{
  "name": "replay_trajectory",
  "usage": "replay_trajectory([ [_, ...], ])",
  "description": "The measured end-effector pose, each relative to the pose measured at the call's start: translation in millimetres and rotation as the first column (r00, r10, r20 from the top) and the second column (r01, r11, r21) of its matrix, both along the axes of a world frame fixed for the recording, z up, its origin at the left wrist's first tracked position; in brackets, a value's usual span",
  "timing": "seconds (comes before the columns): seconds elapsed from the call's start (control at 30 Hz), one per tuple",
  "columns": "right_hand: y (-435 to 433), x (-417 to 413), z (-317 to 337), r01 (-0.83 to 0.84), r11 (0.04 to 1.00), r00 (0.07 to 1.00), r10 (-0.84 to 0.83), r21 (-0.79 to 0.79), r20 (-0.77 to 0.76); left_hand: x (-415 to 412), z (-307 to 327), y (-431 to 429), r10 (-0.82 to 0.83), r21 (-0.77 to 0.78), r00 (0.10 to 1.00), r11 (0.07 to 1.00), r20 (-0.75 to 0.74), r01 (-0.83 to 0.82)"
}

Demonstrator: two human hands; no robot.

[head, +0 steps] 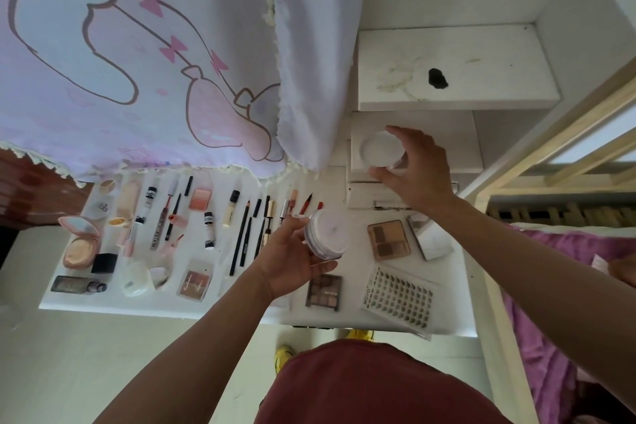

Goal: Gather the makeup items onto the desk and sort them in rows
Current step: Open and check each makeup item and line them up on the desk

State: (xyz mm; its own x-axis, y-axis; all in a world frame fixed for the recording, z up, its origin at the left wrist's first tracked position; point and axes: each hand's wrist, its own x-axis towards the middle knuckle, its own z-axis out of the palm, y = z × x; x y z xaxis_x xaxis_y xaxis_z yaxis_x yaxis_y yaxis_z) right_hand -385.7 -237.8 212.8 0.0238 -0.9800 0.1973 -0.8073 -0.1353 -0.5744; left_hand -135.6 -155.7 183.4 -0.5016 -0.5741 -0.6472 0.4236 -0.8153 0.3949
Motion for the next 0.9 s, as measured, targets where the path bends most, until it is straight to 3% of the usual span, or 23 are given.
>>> replay_trajectory([
  [0.17, -3.2, -4.0, -6.7, 0.021, 1.0, 0.984, -0.016, 0.022, -0.176, -3.8, -0.8, 2.9, 0.022, 0.047, 0.999, 0.999, -0.029, -0.02],
  [0.33, 30.6, -0.3, 2.3, -0.023, 0.98, 0.999, 0.015, -0.199, -0.042, -3.6, -5.5, 2.3, 0.023, 0.056, 1.0, 0.998, -0.013, -0.022],
  [0.43, 56.2, 4.2, -1.1, -0.159, 0.987, 0.987, 0.159, 0.028, 0.006, -5.6, -11.1, 2.0, 0.009, 0.063, 1.0, 0.998, 0.017, -0.01],
  [0.57, 77.3, 16.8, -7.2, -0.3, 0.882, 0.942, 0.333, 0.363, -0.029, -13.1, -16.2, 2.2, 0.024, 0.083, 0.998, 0.996, 0.066, -0.03],
  [0.9, 78.2, 30.8, -19.5, -0.27, 0.83, 0.948, 0.318, 0.488, -0.017, -23.8, -12.1, 4.3, -0.004, 0.039, 0.997, 0.999, 0.074, 0.001],
])
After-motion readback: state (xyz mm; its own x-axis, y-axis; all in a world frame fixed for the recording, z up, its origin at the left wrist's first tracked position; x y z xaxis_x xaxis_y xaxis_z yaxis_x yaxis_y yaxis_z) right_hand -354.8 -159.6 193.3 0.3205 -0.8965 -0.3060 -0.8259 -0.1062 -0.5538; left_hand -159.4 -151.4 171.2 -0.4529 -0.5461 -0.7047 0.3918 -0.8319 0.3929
